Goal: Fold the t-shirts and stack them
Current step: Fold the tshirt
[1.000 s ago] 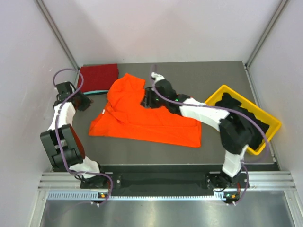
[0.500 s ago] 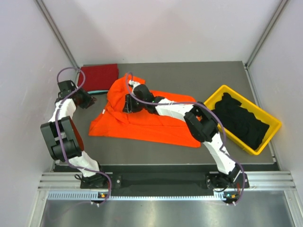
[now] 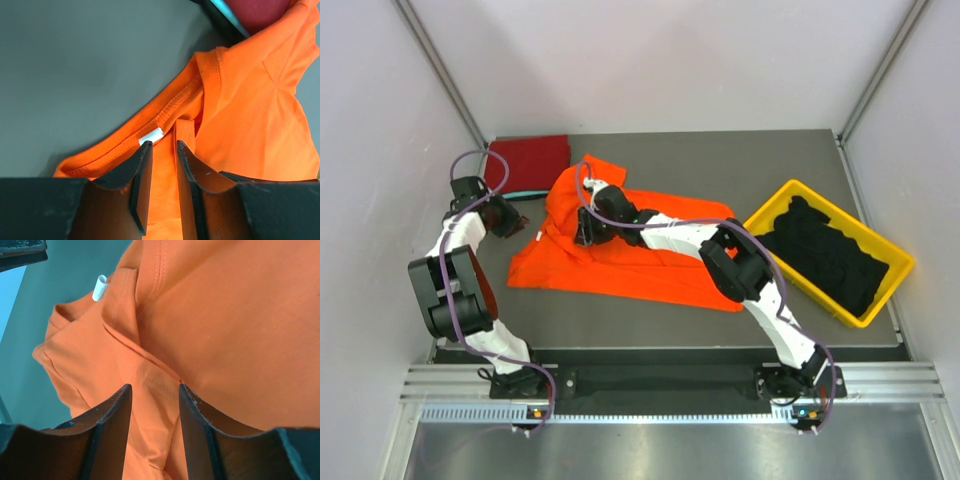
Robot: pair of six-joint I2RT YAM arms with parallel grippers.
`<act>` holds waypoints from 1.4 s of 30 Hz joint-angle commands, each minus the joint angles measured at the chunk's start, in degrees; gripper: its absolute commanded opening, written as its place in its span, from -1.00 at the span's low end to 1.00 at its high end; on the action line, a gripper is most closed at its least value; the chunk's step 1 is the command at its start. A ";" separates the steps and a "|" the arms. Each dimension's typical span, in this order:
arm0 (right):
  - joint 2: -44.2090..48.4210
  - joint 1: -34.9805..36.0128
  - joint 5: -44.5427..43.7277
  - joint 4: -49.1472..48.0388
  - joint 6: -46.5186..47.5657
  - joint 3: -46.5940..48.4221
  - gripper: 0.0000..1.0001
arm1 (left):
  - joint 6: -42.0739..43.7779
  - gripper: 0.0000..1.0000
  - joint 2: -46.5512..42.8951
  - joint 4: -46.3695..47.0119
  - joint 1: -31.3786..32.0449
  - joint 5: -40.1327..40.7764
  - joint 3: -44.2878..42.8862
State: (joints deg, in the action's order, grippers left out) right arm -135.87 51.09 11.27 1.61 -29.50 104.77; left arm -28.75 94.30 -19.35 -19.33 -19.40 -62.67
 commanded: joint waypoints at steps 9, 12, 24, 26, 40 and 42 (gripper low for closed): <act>-2.91 0.76 -2.82 -1.78 1.72 3.77 -0.17 | 1.24 -0.38 -1.05 0.46 0.52 2.08 -0.61; -2.90 0.85 -3.53 -1.78 1.99 3.69 -0.34 | 1.51 -0.38 -0.61 0.55 0.44 2.96 -0.61; 3.59 0.59 -8.97 -3.01 4.18 -0.70 -1.00 | 3.53 -0.46 5.01 -2.71 0.44 15.53 -0.78; 5.44 0.50 -10.03 -3.45 3.92 -1.93 -1.00 | 3.70 -0.47 5.72 -2.71 0.52 17.20 -0.43; 7.90 -0.46 -13.03 -5.21 -0.47 -8.61 -1.00 | 5.81 -0.75 7.56 -3.93 0.44 24.14 -1.48; 7.99 -0.55 -12.59 -5.56 -1.26 -8.97 -1.00 | 6.16 -0.73 6.43 -5.07 0.61 23.70 -1.75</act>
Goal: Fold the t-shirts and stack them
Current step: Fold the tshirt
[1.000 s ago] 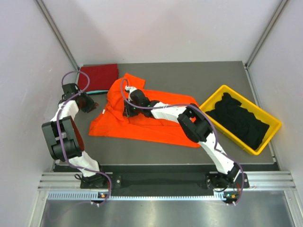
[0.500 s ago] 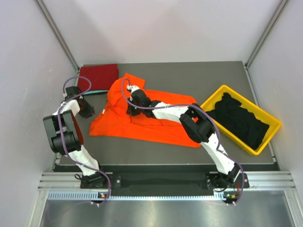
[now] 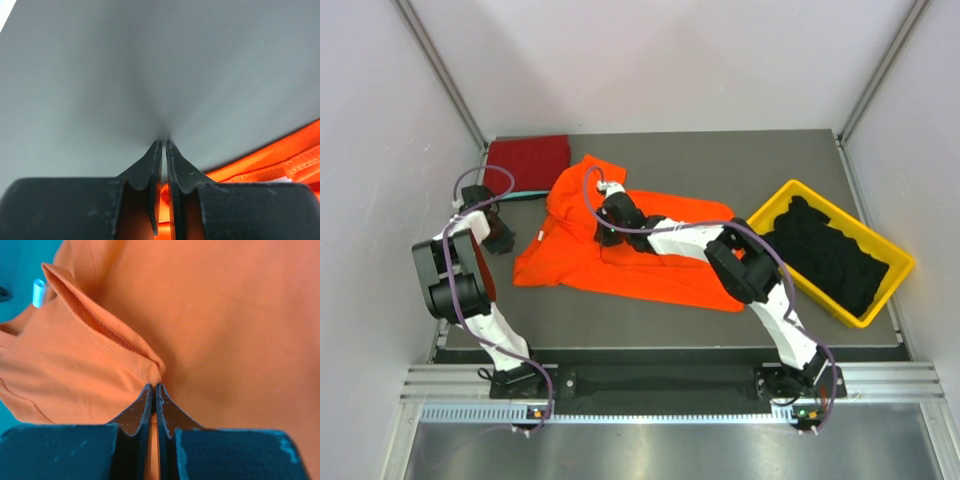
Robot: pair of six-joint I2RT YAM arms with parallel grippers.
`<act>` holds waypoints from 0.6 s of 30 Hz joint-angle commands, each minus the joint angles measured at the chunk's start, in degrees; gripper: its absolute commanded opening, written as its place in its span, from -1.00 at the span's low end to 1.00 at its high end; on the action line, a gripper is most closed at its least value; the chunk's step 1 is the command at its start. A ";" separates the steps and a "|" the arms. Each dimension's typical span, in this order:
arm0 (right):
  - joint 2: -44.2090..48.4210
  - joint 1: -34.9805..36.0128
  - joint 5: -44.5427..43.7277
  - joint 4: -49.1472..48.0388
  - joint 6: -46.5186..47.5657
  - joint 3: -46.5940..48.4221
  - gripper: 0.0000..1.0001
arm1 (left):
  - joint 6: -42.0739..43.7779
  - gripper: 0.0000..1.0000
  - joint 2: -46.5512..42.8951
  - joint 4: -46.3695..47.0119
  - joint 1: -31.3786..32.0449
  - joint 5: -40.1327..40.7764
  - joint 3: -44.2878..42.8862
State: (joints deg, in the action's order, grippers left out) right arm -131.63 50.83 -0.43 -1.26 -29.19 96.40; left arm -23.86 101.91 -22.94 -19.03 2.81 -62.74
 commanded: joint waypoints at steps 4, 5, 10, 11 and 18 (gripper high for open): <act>4.01 -0.38 -0.10 -3.22 -2.19 -1.47 -0.97 | 1.27 -0.69 -4.34 -4.13 1.01 6.32 -1.95; 4.19 -0.38 -0.10 -3.31 -2.54 -1.83 -0.97 | 0.92 -0.67 -5.31 -4.31 1.01 6.94 -1.51; 5.86 -0.38 -0.36 -6.21 -4.64 -5.08 -1.00 | 0.13 -0.63 -12.96 -2.81 0.92 3.27 3.50; 5.86 -0.38 -0.45 -6.56 -5.00 -5.52 -1.00 | -0.05 -0.62 -13.57 -3.16 1.01 2.30 3.85; 7.53 -0.64 -1.68 -9.37 -7.28 -9.64 -1.00 | 0.12 -0.61 -16.82 -5.62 1.10 -0.96 6.92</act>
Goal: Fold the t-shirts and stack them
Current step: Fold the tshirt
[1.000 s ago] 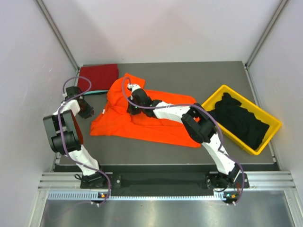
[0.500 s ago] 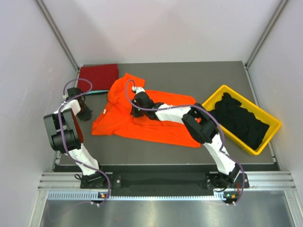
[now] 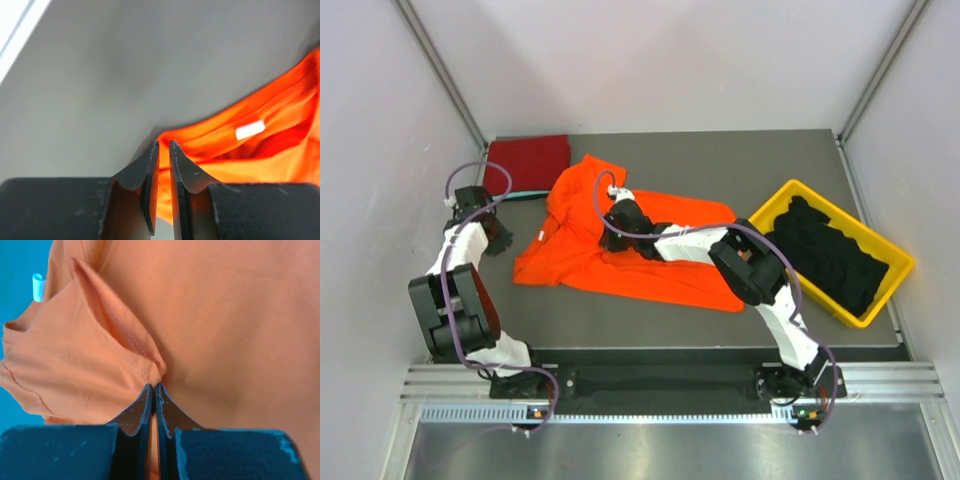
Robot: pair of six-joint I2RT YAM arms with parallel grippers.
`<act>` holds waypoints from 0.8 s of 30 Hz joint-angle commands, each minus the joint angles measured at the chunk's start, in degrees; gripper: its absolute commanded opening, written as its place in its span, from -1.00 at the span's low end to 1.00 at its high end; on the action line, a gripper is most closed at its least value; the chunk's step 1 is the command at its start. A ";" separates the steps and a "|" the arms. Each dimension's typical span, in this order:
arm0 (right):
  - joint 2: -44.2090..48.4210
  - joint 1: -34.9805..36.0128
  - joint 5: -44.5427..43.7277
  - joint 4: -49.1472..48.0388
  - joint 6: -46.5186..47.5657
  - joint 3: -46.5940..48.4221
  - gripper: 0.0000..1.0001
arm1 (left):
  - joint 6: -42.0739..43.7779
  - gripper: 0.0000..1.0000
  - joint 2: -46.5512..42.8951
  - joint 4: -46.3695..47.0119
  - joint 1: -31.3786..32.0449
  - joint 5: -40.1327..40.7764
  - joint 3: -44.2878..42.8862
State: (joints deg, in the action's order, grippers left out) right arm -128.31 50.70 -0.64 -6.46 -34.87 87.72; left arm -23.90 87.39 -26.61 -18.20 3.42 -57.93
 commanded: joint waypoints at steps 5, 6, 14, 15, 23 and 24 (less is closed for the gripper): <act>5.00 -0.60 -2.51 -5.40 -3.18 -2.56 -1.00 | 1.49 -0.61 -4.34 -2.83 0.35 -1.84 3.62; 5.35 -0.60 -2.69 -5.93 -3.27 -3.17 -1.00 | 1.66 -0.62 -4.34 -3.01 0.44 -2.10 3.35; 5.53 -0.60 -3.22 -5.76 -4.50 -3.61 -1.00 | 3.07 -0.56 -2.58 -2.75 3.51 -5.18 3.35; 5.70 -0.60 -3.31 -5.67 -4.42 -3.79 -1.00 | 3.33 -0.53 -3.28 -1.79 4.48 -5.44 3.96; 5.79 -0.69 -3.31 -5.58 -4.94 -3.79 -1.00 | 5.53 -0.34 -0.92 0.06 8.09 -4.73 2.74; 5.79 -0.69 -3.22 -5.58 -4.94 -3.70 -1.00 | 6.31 -0.33 -0.56 0.68 8.09 -5.17 2.65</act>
State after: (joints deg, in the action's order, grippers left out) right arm -126.39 50.46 -2.96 -9.61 -39.29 83.96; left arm -20.12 85.58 -28.64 -10.31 -1.28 -54.00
